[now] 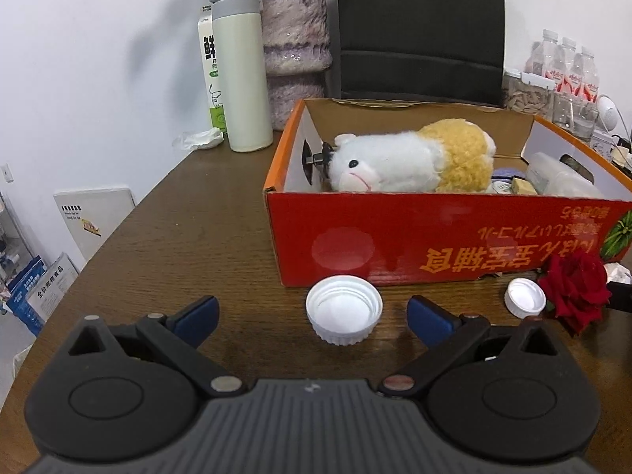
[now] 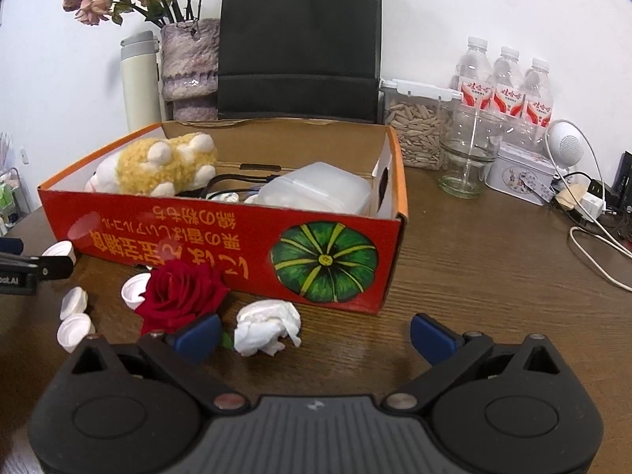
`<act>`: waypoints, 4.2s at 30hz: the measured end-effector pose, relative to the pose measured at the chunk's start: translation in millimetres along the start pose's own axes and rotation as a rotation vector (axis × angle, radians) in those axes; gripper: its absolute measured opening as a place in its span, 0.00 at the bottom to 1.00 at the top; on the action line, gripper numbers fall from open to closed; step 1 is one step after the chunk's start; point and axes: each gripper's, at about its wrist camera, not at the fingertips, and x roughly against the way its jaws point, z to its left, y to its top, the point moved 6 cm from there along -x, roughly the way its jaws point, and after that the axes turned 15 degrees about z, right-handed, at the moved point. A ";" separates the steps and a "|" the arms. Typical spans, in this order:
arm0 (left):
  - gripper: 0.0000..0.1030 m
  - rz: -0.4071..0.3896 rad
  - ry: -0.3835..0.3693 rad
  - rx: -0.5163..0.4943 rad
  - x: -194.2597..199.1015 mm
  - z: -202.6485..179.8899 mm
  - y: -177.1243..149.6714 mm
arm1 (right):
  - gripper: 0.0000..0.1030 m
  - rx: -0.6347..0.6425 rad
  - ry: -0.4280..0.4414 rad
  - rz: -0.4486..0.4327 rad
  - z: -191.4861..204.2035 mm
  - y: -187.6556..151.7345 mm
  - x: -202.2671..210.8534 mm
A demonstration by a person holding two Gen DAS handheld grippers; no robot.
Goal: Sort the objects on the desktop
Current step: 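Grasp the large white bottle cap with the left gripper while the right grasps the crumpled tissue, then carry the white cap and tissue over the box and open both grippers, then withdraw both grippers from the box toward the remaining desk items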
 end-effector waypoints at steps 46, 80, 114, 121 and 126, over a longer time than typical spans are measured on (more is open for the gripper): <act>0.40 -0.057 -0.060 0.024 14.6 -10.6 -4.7 | 0.19 0.081 0.087 -0.064 25.7 -0.3 13.8; 0.40 -0.353 -0.130 -0.032 52.4 -92.7 104.1 | 0.19 -0.011 0.102 -0.241 16.7 102.3 14.2; 0.91 -0.320 -0.073 -0.038 8.8 -90.0 116.0 | 0.68 0.007 0.016 -0.181 15.8 106.9 -26.2; 1.00 -0.366 -0.051 -0.029 17.4 -81.2 112.6 | 1.00 0.011 0.014 -0.210 18.1 107.3 -18.6; 1.00 -0.351 -0.057 -0.007 15.9 -74.2 110.3 | 1.00 0.016 0.010 -0.212 19.9 106.2 -16.5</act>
